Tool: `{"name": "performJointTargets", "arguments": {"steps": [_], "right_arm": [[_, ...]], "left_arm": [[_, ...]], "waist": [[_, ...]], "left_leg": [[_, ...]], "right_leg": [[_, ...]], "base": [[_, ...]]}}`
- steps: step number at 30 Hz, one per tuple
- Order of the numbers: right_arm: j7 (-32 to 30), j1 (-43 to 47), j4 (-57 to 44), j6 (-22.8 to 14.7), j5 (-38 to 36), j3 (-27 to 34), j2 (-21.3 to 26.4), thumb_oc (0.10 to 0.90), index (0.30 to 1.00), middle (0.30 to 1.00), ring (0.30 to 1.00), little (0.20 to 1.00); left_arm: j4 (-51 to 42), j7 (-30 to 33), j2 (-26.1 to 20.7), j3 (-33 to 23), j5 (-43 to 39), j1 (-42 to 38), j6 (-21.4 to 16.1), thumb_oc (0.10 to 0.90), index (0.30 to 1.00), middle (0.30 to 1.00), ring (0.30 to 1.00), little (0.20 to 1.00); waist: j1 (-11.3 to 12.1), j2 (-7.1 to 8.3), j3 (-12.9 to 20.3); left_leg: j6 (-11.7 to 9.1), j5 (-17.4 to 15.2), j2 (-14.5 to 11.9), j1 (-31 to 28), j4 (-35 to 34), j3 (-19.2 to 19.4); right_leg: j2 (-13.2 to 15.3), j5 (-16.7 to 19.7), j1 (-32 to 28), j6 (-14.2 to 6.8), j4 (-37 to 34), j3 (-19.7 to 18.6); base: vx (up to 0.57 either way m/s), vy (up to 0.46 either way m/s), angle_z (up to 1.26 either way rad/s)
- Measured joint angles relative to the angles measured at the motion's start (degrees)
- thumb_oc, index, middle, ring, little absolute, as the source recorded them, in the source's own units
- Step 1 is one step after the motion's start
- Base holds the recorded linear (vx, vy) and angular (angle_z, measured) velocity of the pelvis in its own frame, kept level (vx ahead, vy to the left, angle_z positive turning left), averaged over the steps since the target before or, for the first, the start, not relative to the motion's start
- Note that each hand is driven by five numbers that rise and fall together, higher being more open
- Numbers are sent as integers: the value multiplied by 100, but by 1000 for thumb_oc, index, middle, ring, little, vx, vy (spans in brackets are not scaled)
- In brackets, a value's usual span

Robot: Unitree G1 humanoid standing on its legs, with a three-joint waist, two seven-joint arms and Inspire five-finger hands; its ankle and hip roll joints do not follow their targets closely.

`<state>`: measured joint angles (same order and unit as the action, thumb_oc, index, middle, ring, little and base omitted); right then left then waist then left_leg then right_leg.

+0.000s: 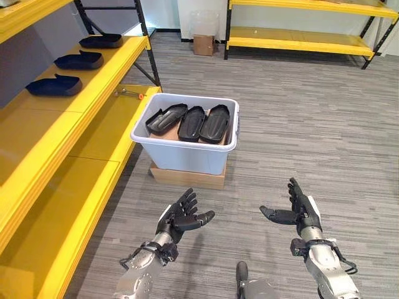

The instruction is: Move parts from the plastic box to the shelf.

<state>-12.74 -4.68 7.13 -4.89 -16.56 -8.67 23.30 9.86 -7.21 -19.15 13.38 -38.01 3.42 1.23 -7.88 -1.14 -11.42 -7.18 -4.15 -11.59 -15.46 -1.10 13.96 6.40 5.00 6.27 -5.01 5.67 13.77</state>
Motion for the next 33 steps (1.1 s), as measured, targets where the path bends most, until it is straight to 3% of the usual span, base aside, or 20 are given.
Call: {"name": "performJointTargets", "arguments": {"steps": [8,10,12,13,14,16,17,18,19,20,23,25,28,30,31,33], "right_arm": [[74,131,10,-62,-43,9,-1,900,1000,1000,1000,1000],[153,18,9,-57,-42,8,-5,900,1000,1000,1000,1000],[171,22,12,-57,-48,8,-3,900,1000,1000,1000,1000],[191,6,34,-50,-50,-2,-10,900,1000,1000,1000,1000],[221,-1,38,-40,-51,-5,-25,900,1000,1000,1000,1000],[232,6,38,-48,-51,-61,-48,900,1000,1000,1000,1000],[226,20,40,-78,-51,-97,-31,900,1000,1000,1000,1000],[226,40,43,-89,-51,-108,-34,900,1000,1000,1000,1000],[233,77,63,-101,-52,-162,-35,900,1000,1000,1000,1000],[240,86,65,-104,-52,-192,-30,900,1000,1000,1000,1000],[361,71,55,-107,-50,-232,-18,900,1000,1000,1000,1000],[448,-1,59,-98,-156,-234,-13,900,1000,1000,1000,1000],[490,-45,62,-87,-204,-255,0,900,1000,1000,1000,1000],[502,-35,284,-35,-242,-310,-2,900,1000,1000,1000,1000],[531,-70,293,56,-272,-301,2,900,1000,1000,1000,1000],[662,-184,288,111,-274,-303,18,900,1000,1000,1000,1000]], "left_arm": [[-365,43,-75,-16,-226,-188,-204,900,1000,1000,1000,1000],[-372,320,48,-166,-472,-82,-179,900,1000,1000,1000,1000],[-364,488,72,-273,-532,-34,-175,900,1000,1000,1000,1000],[-343,645,75,-315,-567,-51,-175,900,1000,1000,1000,1000],[-339,774,73,-338,-567,-49,-175,900,1000,1000,1000,1000],[-303,919,68,-342,-565,-43,-168,900,1000,1000,1000,1000],[-302,917,87,-330,-564,-55,-166,900,1000,1000,1000,1000],[-305,890,127,-321,-564,-54,-166,900,1000,1000,1000,1000],[-299,883,203,-324,-564,0,-160,900,1000,1000,1000,1000],[-299,873,229,-309,-567,21,-159,900,1000,1000,1000,1000],[-236,794,180,-278,-669,-35,-160,900,1000,1000,1000,1000],[-93,767,193,-269,-679,-64,-166,900,1000,1000,1000,1000],[52,770,202,-259,-675,-20,-166,900,1000,1000,1000,1000],[335,681,172,-240,-608,-34,-192,900,1000,1000,1000,1000],[424,685,175,-240,-611,-41,-200,900,1000,1000,1000,1000],[559,679,196,-224,-614,-26,-203,900,1000,1000,1000,1000]], "waist": [[1,-19,3],[15,23,19],[42,23,22],[27,94,59],[67,164,105],[231,338,190],[293,407,194],[336,449,189],[351,461,193],[338,439,204],[251,423,217],[178,419,221],[193,356,257],[281,343,335],[324,361,339],[330,468,289]], "left_leg": [[-13,13,-9,132,337,-10],[-192,128,-103,163,637,-19],[-235,213,-198,239,837,-52],[-255,223,-277,476,1250,-185],[-429,335,-364,773,1753,-193],[-631,1029,-516,1542,3072,-432],[-644,1177,-511,2045,3831,-591],[-443,725,-406,2375,4209,-476],[-47,237,-89,2521,3738,-194],[140,122,118,2520,3169,40],[253,135,338,2457,1761,420],[275,437,251,2312,792,356],[392,779,129,2176,350,228],[242,945,-75,2015,-87,-122],[156,1045,-230,2026,-318,-196],[197,1082,-415,2163,-290,-147]], "right_leg": [[113,-387,113,16,500,89],[54,-511,0,53,523,74],[-37,-647,-37,112,539,102],[-59,-750,-10,160,590,112],[-97,-773,-20,235,554,123],[-164,-680,-173,548,332,94],[-130,-654,-308,642,170,96],[-123,-613,-430,670,26,111],[-146,-573,-672,687,-171,109],[-194,-575,-783,685,-233,92],[-322,-589,-1076,664,-458,56],[-399,-603,-1284,630,-598,46],[-416,-668,-1356,525,-596,-92],[-393,-797,-1456,504,-641,-413],[-274,-837,-1499,442,-610,-508],[62,-962,-1641,157,-477,-561]], "base": [[198,-135,7],[130,-185,-7],[95,-235,1],[53,-189,11],[49,-211,8],[39,-141,-7],[53,-19,-6],[85,57,-9],[144,133,-19],[152,153,-25],[155,149,-13],[156,119,-7],[267,175,-21],[259,201,-36],[266,229,-46],[256,210,-26]]}}
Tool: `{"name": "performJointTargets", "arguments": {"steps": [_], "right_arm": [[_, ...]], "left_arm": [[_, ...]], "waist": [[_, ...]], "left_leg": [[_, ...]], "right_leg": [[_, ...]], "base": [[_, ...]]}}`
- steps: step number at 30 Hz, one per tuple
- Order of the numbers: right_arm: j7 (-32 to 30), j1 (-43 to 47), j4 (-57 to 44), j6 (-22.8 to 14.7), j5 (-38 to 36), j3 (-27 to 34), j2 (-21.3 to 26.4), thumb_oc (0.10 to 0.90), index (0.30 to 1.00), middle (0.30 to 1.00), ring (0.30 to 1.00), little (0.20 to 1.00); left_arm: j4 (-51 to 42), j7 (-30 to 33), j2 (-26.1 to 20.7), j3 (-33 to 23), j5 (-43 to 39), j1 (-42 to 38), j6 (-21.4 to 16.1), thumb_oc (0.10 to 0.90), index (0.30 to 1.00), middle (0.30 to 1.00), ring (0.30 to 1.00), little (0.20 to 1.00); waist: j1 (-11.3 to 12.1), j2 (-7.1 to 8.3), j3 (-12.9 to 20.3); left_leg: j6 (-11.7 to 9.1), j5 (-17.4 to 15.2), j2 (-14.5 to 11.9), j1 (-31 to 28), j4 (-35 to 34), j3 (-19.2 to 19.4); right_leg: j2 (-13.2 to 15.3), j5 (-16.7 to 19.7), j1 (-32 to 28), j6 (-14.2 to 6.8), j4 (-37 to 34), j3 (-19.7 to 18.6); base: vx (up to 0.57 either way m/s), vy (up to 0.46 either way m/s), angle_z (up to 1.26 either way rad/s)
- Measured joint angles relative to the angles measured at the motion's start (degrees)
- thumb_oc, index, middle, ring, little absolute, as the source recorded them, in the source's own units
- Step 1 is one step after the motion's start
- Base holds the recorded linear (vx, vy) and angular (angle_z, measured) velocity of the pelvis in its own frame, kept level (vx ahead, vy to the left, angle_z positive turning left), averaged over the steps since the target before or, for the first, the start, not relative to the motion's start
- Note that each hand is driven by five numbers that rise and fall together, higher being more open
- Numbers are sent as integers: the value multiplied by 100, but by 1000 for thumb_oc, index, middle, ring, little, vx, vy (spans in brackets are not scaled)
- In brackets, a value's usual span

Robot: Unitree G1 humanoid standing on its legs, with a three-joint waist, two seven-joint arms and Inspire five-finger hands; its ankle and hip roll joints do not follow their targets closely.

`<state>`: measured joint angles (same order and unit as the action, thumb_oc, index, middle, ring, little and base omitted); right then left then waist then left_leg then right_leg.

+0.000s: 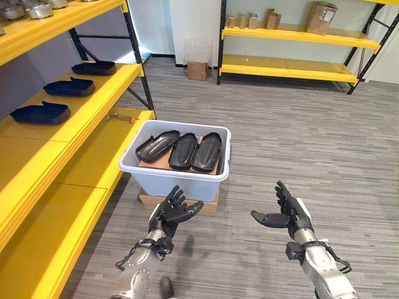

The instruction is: Move parts from the plastic box to the shelf.

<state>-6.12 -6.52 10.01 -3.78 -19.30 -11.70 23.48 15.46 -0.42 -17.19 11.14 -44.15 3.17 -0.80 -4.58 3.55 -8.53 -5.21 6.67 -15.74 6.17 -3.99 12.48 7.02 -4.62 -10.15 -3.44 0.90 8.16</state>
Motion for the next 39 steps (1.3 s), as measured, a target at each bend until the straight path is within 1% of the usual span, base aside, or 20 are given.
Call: {"name": "performJointTargets", "arguments": {"steps": [1,2,3,4,5,7,8,9,11,14,17,19,23,25,27,28,29,33,35,39], "right_arm": [[100,-64,-14,31,3,-39,74,900,1000,1000,1000,1000],[200,-118,-48,35,5,-120,291,900,1000,1000,1000,1000],[277,-154,-13,67,6,-193,301,900,1000,1000,1000,1000],[342,-210,-45,69,6,-294,280,900,1000,1000,1000,1000],[496,-269,-127,70,6,-402,248,900,1000,1000,1000,1000],[659,-367,-189,64,5,-477,177,900,1000,1000,1000,1000],[671,-373,-189,64,3,-477,144,900,1000,1000,1000,1000],[684,-368,-189,62,3,-477,137,900,1000,1000,1000,1000],[688,-316,-188,53,-18,-476,112,900,1000,1000,1000,1000],[610,-26,-217,51,-207,-506,43,900,1000,1000,1000,1000],[444,311,-708,31,-218,-484,30,900,1000,1000,1000,1000],[389,526,-1001,29,-218,-431,16,900,1000,1000,1000,1000],[279,410,-1068,63,-231,-251,-78,900,1000,1000,1000,1000],[137,392,-1069,63,-295,-248,-83,900,1000,1000,1000,1000],[-382,389,-1057,63,-341,-259,-133,900,1000,1000,1000,1000],[-691,388,-1003,62,-345,-232,-163,900,1000,1000,1000,1000],[-918,326,-982,62,-347,-117,-222,900,1000,1000,1000,1000],[-1628,55,-1046,53,-338,926,-479,900,1000,1000,1000,1000],[-1909,-30,-1043,53,-337,1307,-451,900,1000,1000,1000,1000],[-2016,-214,-1056,55,-340,1576,-392,900,1000,1000,1000,1000]], "left_arm": [[26,-9,18,12,-21,74,-3,900,1000,1000,1000,1000],[22,-28,56,39,-38,179,-5,900,1000,1000,1000,1000],[47,-30,-7,23,-46,257,-27,900,1000,1000,1000,1000],[43,-16,-83,-31,-47,302,-83,900,1000,1000,1000,1000],[30,-10,-247,-91,-44,300,-132,900,1000,1000,1000,1000],[31,16,-440,-179,-15,295,-210,900,1000,1000,1000,1000],[28,20,-481,-178,10,293,-232,900,1000,1000,1000,1000],[28,30,-485,-182,13,293,-270,900,1000,1000,1000,1000],[30,127,-464,-173,199,168,-321,900,1000,1000,1000,1000],[0,150,-462,-80,295,24,-322,900,1000,1000,1000,1000],[-286,150,-461,-42,280,-122,-322,900,1000,1000,1000,1000],[-293,6,-441,-31,275,-263,-297,900,1000,1000,1000,1000],[-681,-283,-512,-117,277,-241,-158,900,1000,1000,1000,1000],[-700,-289,-531,-142,277,-242,-138,900,1000,1000,1000,1000],[-698,-305,-516,-131,272,-234,-92,900,1000,1000,1000,1000],[-710,-306,-502,-121,245,-221,-88,900,1000,1000,1000,1000],[-738,-305,-506,-134,169,-203,-88,900,1000,1000,1000,1000],[-1005,-215,-518,-602,151,33,-105,900,1000,1000,1000,1000],[-979,-110,-514,-867,151,31,-109,900,1000,1000,1000,1000],[-1053,27,-502,-1035,-92,14,12,900,1000,1000,1000,1000]], "waist": [[-26,-7,4],[-95,-162,35],[-115,-111,74],[-77,30,112],[-60,150,79],[-105,226,77],[-85,236,77],[-51,273,97],[15,236,63],[64,217,42],[144,201,11],[125,10,-63],[174,-6,-68],[154,-82,-105],[139,-180,-154],[134,-225,-176],[121,-235,-178],[138,-318,-175],[13,-339,-169],[-155,-344,-171]], "left_leg": [[110,-77,-30,-38,98,63],[356,-385,-31,-125,189,140],[144,249,106,-211,245,189],[10,399,253,-262,281,289],[34,443,424,-312,220,337],[220,538,650,-464,-58,351],[309,467,777,-514,-57,403],[355,408,882,-551,-58,450],[413,345,1113,-535,-59,456],[383,260,1130,-516,-58,448],[398,241,1127,-426,-58,467],[452,198,1061,-546,-66,467],[555,113,1095,-607,-83,598],[601,82,1091,-607,-84,657],[668,41,1085,-615,-85,722],[701,38,1076,-638,-85,712],[709,40,1078,-642,-85,704],[709,45,1148,-620,-61,696],[705,43,1169,-658,-83,640],[693,34,1192,-626,-85,626]], "right_leg": [[148,-119,-105,-258,68,-20],[206,-273,-256,-502,90,-71],[430,-364,-345,-655,141,-169],[618,-427,-296,-732,198,-264],[596,-481,-189,-806,286,-292],[365,-509,-126,-707,308,-251],[376,-436,-132,-620,262,-192],[439,-390,-153,-632,226,-127],[606,-157,-271,-697,78,119],[606,-23,-296,-712,23,355],[613,-9,-140,-695,118,349],[622,-6,143,-693,858,337],[734,213,504,-712,1390,322],[786,345,777,-766,1762,299],[874,487,1229,-763,2453,139],[891,394,1386,-812,2675,87],[840,221,1406,-837,2722,66],[704,209,1348,-738,2485,177],[714,210,1353,-742,2526,155],[682,342,1411,-737,2444,42]], "base": [[257,188,-18],[260,182,-28],[250,176,-37],[244,180,-39],[234,180,-20],[222,170,8],[219,167,2],[167,141,3],[171,171,13],[117,124,7],[117,134,-8],[177,121,-8],[115,60,-17],[62,52,-34],[100,43,-28],[94,35,-1],[92,46,11],[109,48,-4],[126,56,-14],[144,101,-17]]}}
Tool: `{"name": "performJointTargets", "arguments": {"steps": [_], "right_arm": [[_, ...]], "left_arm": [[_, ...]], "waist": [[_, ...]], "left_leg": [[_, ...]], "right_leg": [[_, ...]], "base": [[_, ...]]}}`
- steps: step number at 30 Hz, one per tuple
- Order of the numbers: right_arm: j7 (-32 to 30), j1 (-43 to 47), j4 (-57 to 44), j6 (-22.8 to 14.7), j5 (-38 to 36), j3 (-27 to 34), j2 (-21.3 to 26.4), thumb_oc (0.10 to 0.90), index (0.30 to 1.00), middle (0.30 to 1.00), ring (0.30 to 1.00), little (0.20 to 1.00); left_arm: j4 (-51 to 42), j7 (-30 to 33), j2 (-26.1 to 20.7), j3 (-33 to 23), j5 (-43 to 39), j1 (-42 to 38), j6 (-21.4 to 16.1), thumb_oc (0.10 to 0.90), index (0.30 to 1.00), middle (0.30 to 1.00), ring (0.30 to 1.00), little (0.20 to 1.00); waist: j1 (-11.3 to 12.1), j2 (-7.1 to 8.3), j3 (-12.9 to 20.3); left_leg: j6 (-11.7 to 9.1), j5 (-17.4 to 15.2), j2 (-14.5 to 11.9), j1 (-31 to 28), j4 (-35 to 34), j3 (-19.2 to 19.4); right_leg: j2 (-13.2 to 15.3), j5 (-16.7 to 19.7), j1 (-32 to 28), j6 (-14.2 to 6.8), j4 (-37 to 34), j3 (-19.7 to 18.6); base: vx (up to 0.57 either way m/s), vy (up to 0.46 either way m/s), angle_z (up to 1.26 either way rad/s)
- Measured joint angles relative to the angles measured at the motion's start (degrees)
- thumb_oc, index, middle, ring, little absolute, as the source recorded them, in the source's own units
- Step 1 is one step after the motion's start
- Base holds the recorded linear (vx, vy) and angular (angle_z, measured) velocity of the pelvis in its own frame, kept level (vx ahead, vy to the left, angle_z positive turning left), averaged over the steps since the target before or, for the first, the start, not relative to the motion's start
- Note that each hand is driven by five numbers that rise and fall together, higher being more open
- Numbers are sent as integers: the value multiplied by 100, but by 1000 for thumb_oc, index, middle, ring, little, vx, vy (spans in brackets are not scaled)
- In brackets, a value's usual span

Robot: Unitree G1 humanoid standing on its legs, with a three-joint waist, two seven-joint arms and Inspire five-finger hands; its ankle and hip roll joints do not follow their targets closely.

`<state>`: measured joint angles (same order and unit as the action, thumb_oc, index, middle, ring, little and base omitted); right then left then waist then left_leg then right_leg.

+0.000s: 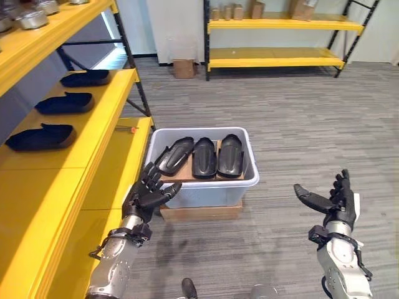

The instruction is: Move parts from the plastic box to the shelf.

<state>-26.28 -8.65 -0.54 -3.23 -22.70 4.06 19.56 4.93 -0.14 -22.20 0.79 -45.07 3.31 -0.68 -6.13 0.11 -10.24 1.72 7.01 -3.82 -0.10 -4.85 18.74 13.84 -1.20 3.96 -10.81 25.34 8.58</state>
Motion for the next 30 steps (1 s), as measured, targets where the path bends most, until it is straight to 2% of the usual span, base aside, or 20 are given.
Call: {"name": "performJointTargets", "arguments": {"steps": [2,3,4,5,6,7,8,12,14,16,17,20,21,22,23,24,25,26,28,30], "right_arm": [[21,-177,-73,80,-2,-30,4,900,1000,1000,1000,1000],[21,-331,-178,144,-2,-68,98,900,1000,1000,1000,1000],[-26,-377,-170,197,-5,-61,68,900,1000,1000,1000,1000],[-79,-408,-167,261,-6,-51,-137,900,1000,1000,1000,1000],[-72,-278,-127,221,-1,-20,-70,900,1000,1000,1000,1000],[-84,-249,-73,231,-7,-13,13,900,1000,1000,1000,1000],[-112,-38,14,251,-47,-150,-68,900,1000,1000,1000,1000],[-73,285,19,229,-32,-518,-96,900,1000,1000,1000,1000],[9,470,19,221,-20,-679,-98,900,1000,1000,1000,1000],[171,647,77,216,5,-754,-99,900,1000,1000,1000,1000],[224,652,138,217,3,-758,-100,900,1000,1000,1000,1000],[414,567,168,183,2,-814,228,900,1000,1000,1000,1000],[425,477,159,158,1,-770,242,900,1000,1000,1000,1000],[420,457,108,142,-2,-740,279,900,1000,1000,1000,1000],[429,262,-178,139,1,-720,455,900,1000,1000,1000,1000],[448,-33,-455,32,16,-612,480,900,1000,1000,1000,1000],[313,-537,-679,-1,12,-439,282,900,1000,1000,1000,1000],[284,-678,-684,7,9,-444,192,900,1000,1000,1000,1000],[252,-939,-834,12,28,-519,4,900,1000,1000,1000,1000],[266,-853,-771,149,24,-605,-58,900,1000,1000,1000,1000]], "left_arm": [[6,34,35,-16,-199,3,151,900,1000,1000,1000,1000],[-195,-73,141,-93,-186,275,243,900,1000,1000,1000,1000],[-402,-112,121,-105,-185,404,287,900,1000,1000,1000,1000],[-832,-242,-226,-116,-177,483,299,900,1000,1000,1000,1000],[-845,-292,-161,-140,-136,416,293,900,1000,1000,1000,1000],[-855,-288,-110,-33,-130,481,376,900,1000,1000,1000,1000],[-869,-256,-126,-86,-140,534,459,900,1000,1000,1000,1000],[-880,-251,-113,-190,-149,843,432,900,1000,1000,1000,1000],[-886,-232,-141,-229,-131,949,379,900,1000,1000,1000,1000],[-898,32,-142,-248,-152,941,260,900,1000,1000,1000,1000],[-889,138,-141,-252,-157,910,191,900,1000,1000,1000,1000],[-884,367,-135,-216,-184,755,-92,900,1000,1000,1000,1000],[-830,341,-152,-214,-183,627,-120,900,1000,1000,1000,1000],[-560,307,-37,-195,-184,380,-176,900,1000,1000,1000,1000],[-495,321,94,-124,-186,378,-174,900,1000,1000,1000,1000],[-493,295,109,-29,-188,285,-186,900,1000,1000,1000,1000],[-577,48,96,195,-187,30,-179,900,1000,1000,1000,1000],[-586,-29,98,271,-188,-74,-172,900,1000,1000,1000,1000],[-717,-85,-46,347,-187,-189,-151,900,1000,1000,1000,1000],[-771,-52,-3,287,-188,-64,-109,900,1000,1000,1000,1000]], "waist": [[1,105,-33],[7,-62,-35],[3,-124,-58],[71,214,-11],[130,127,-110],[177,-86,-10],[310,-238,-75],[605,-288,-35],[686,-257,43],[694,-119,35],[708,-35,34],[670,-80,23],[561,57,-30],[417,84,-290],[325,-202,-318],[182,-412,-367],[-231,-421,-455],[-265,-286,-474],[-371,77,-529],[-153,237,-514]], "left_leg": [[304,-406,143,446,1128,-106],[253,-1133,40,894,2152,-167],[252,-1133,38,948,2116,-203],[296,-1304,399,1195,2243,-91],[396,-1656,390,1385,3146,-42],[572,-1932,476,1146,3126,-30],[777,-1666,584,504,1976,108],[858,-1358,600,168,1337,528],[792,-1204,593,214,1127,774],[717,-1122,531,320,1068,1056],[709,-1123,514,342,1138,1184],[376,-916,390,436,956,1206],[354,-1139,608,433,977,1175],[477,-1590,577,310,1558,1176],[171,-1613,261,232,1677,465],[632,-1473,367,282,1679,250],[120,-1281,601,273,969,-134],[-205,-1465,626,209,937,86],[603,-1698,416,434,2091,234],[550,-1771,539,437,2101,300]], "right_leg": [[246,-53,204,-54,230,-44],[263,-321,81,-114,217,-121],[168,-398,93,-103,259,-116],[60,-1107,145,467,-120,85],[22,-1191,133,308,-293,258],[-100,-1055,79,128,-543,276],[-57,-897,574,109,896,138],[52,-758,931,153,2953,561],[-71,-825,728,105,2338,812],[-586,-1141,-104,435,-412,1086],[-714,-1001,-364,714,-1240,1114],[-864,-278,-474,602,-2131,1223],[-621,109,-443,427,-1981,1235],[-312,-154,-65,467,-785,1019],[-290,-356,697,235,476,793],[-215,-579,1093,123,732,597],[5,-159,1408,-79,-1131,329],[167,106,1252,-83,-1754,249],[532,329,669,-480,-2257,27],[610,459,638,-259,-2175,46]], "base": [[169,172,-26],[167,217,-24],[129,234,10],[64,192,40],[49,174,39],[44,215,-10],[43,182,-10],[44,58,-53],[7,-104,-79],[-30,-142,-87],[-42,-92,-57],[-7,-70,-64],[78,-119,-2],[106,-135,8],[171,-174,24],[309,-262,118],[349,-295,158],[347,-286,200],[231,-188,128],[365,-294,44]]}}
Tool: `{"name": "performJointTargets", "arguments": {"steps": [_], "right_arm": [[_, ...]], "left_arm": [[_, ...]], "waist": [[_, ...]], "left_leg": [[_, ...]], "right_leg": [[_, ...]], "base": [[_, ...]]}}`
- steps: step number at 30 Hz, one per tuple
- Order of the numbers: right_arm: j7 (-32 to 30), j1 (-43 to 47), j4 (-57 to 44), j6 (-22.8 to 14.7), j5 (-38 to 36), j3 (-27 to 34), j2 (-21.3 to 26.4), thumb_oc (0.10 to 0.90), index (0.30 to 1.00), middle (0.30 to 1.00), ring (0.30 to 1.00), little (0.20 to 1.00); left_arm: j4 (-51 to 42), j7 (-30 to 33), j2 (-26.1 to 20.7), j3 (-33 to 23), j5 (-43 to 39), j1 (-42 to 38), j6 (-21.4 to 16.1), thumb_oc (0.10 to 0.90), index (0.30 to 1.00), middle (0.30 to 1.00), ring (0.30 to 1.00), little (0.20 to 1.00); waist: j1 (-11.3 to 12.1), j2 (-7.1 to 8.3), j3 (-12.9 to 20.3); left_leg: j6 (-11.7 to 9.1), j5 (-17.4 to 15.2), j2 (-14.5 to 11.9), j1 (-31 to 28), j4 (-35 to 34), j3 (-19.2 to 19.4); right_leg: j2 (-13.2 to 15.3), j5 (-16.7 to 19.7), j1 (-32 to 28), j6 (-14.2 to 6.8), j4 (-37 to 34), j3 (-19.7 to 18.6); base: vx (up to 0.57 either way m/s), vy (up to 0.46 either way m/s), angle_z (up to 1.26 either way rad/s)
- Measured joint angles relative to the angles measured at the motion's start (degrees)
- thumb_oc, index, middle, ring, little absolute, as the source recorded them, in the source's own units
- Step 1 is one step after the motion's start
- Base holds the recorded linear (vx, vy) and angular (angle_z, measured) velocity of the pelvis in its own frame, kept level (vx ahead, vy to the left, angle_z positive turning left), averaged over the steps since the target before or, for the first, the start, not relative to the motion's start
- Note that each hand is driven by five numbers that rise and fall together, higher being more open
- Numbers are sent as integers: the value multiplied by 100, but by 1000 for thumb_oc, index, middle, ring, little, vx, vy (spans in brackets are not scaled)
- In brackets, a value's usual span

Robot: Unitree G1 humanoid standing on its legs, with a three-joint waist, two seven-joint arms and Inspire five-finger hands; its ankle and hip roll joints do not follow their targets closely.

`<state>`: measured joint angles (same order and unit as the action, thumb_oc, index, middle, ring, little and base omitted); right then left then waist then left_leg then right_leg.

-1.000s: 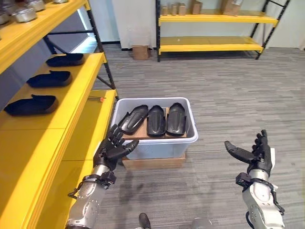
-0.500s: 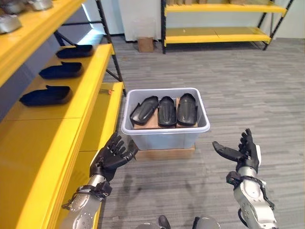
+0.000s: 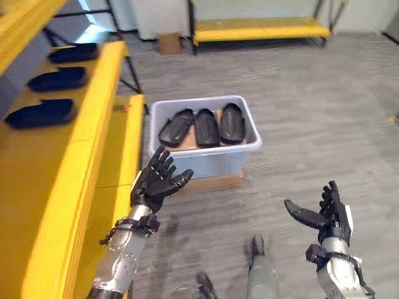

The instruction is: Move parts from the plastic box to the shelf.

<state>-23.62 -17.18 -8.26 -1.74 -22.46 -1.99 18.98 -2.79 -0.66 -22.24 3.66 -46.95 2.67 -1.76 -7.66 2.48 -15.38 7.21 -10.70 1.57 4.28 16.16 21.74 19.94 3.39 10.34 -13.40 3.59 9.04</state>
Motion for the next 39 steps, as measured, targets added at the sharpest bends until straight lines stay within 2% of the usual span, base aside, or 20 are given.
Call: {"name": "performJointTargets", "arguments": {"steps": [1,2,6,9,12,16,18,22,23,24,25,26,29,30,31,32,33,34,36,39], "right_arm": [[-20,302,-49,13,106,-4,-36,900,1000,1000,1000,1000],[-11,396,-48,16,108,-20,-36,900,1000,1000,1000,1000],[-7,613,-47,16,160,-80,-8,900,1000,1000,1000,1000],[-3,691,-30,17,162,-180,173,900,1000,1000,1000,1000],[21,1031,224,5,163,-211,414,900,1000,1000,1000,1000],[63,1180,375,-14,181,-314,434,900,1000,1000,1000,1000],[171,1161,422,-14,199,-433,461,900,1000,1000,1000,1000],[406,1146,492,-27,202,-412,570,900,1000,1000,1000,1000],[434,1143,551,-46,202,-416,552,900,1000,1000,1000,1000],[449,1143,642,-59,202,-420,550,900,1000,1000,1000,1000],[454,1140,651,-70,203,-415,583,900,1000,1000,1000,1000],[459,1136,652,-71,200,-410,595,900,1000,1000,1000,1000],[561,1082,649,-70,182,-417,616,900,1000,1000,1000,1000],[579,1082,648,-70,180,-421,614,900,1000,1000,1000,1000],[691,1104,749,-70,171,-595,551,900,1000,1000,1000,1000],[745,1098,845,-78,170,-734,493,900,1000,1000,1000,1000],[830,1097,939,-84,168,-845,446,900,1000,1000,1000,1000],[914,1091,950,-54,135,-839,452,900,1000,1000,1000,1000],[1085,1086,955,5,94,-839,497,900,1000,1000,1000,1000],[1721,899,609,47,96,-1107,719,900,1000,1000,1000,1000]], "left_arm": [[-206,10,-79,27,5,405,198,900,1000,1000,1000,1000],[-232,10,-174,52,4,519,258,900,1000,1000,1000,1000],[-329,9,-211,71,1,839,410,900,1000,1000,1000,1000],[-528,-9,-169,178,2,963,465,900,1000,1000,1000,1000],[-690,-25,-148,399,-2,787,469,900,1000,1000,1000,1000],[-629,-33,-130,497,-4,582,468,900,1000,1000,1000,1000],[-624,-28,-123,545,-2,520,459,900,1000,1000,1000,1000],[-606,34,-140,545,-2,443,421,900,1000,1000,1000,1000],[-571,34,-142,546,2,419,422,900,1000,1000,1000,1000],[-513,38,-125,562,5,403,421,900,1000,1000,1000,1000],[-456,29,-123,596,10,423,423,900,1000,1000,1000,1000],[-440,37,-124,596,11,428,423,900,1000,1000,1000,1000],[-427,57,-126,568,12,449,389,900,1000,1000,1000,1000],[-412,64,-125,567,12,451,380,900,1000,1000,1000,1000],[-151,175,-122,516,12,518,378,900,1000,1000,1000,1000],[-52,212,-129,463,11,636,365,900,1000,1000,1000,1000],[-6,227,-135,407,10,806,288,900,1000,1000,1000,1000],[14,258,-86,335,11,954,252,900,1000,1000,1000,1000],[14,256,-81,307,18,1036,250,900,1000,1000,1000,1000],[12,235,102,271,228,963,-83,900,1000,1000,1000,1000]], "waist": [[156,-158,33],[183,-160,35],[204,-164,71],[172,-276,192],[153,-357,291],[147,-343,299],[143,-489,388],[138,-424,623],[166,-350,660],[202,-269,694],[276,-340,725],[274,-398,737],[241,-501,726],[249,-499,724],[368,-353,609],[435,-193,537],[483,-194,561],[528,-280,487],[624,-419,451],[573,-453,465]], "left_leg": [[-138,357,45,-76,-664,-90],[-162,547,75,-190,-890,-112],[-358,738,56,-508,-1306,-231],[-620,939,-154,-700,-1633,-319],[-752,1168,-454,-781,-1713,-312],[-891,1267,-574,-711,-1480,-295],[-918,1282,-699,-711,-1464,-310],[-1367,1717,-817,-456,-1558,-130],[-1388,1701,-864,-265,-1225,-115],[-1340,1400,-918,-3,-558,-74],[-1307,948,-787,75,-226,-85],[-1270,854,-633,9,-367,-131],[-911,990,-447,-462,-1282,-55],[-909,992,-445,-468,-1297,-73],[-894,1008,-457,-391,-668,20],[-1124,901,-522,-150,-122,17],[-1464,839,-612,-97,-431,-40],[-1520,1177,-989,97,-1257,-20],[-1547,1469,-1294,176,-1850,-53],[-1465,1543,-1316,75,-1998,187]], "right_leg": [[-368,110,-315,126,-105,444],[-466,110,-468,136,-171,505],[-634,329,-725,433,-234,591],[-941,359,-951,714,-430,749],[-1238,66,-993,1035,-296,890],[-1287,-168,-1008,1126,-144,981],[-1394,-335,-1050,1235,-80,1097],[-1449,-770,-654,1551,384,1429],[-1428,-846,-622,1543,411,1435],[-1392,-843,-639,1565,394,1423],[-1446,-774,-661,1622,460,1383],[-1479,-777,-658,1618,492,1379],[-1649,-845,-662,1580,570,1392],[-1655,-843,-660,1584,559,1389],[-1591,-813,-895,1680,328,1213],[-1537,-744,-1145,1748,48,1119],[-1563,-608,-1355,1736,-259,996],[-1672,-519,-1415,1716,-391,910],[-1759,-515,-1505,1702,-387,743],[-1759,-711,-1772,1455,-305,563]], "base": [[378,-296,52],[336,-267,60],[270,-231,14],[236,-230,7],[194,-227,6],[138,-151,9],[106,-282,25],[120,-306,31],[44,-30,20],[86,0,1],[99,32,-9],[112,55,-11],[50,27,2],[222,-6,-19],[271,0,-26],[268,-12,-35],[161,-4,-35],[218,5,-34],[256,13,-52],[294,12,-48]]}}
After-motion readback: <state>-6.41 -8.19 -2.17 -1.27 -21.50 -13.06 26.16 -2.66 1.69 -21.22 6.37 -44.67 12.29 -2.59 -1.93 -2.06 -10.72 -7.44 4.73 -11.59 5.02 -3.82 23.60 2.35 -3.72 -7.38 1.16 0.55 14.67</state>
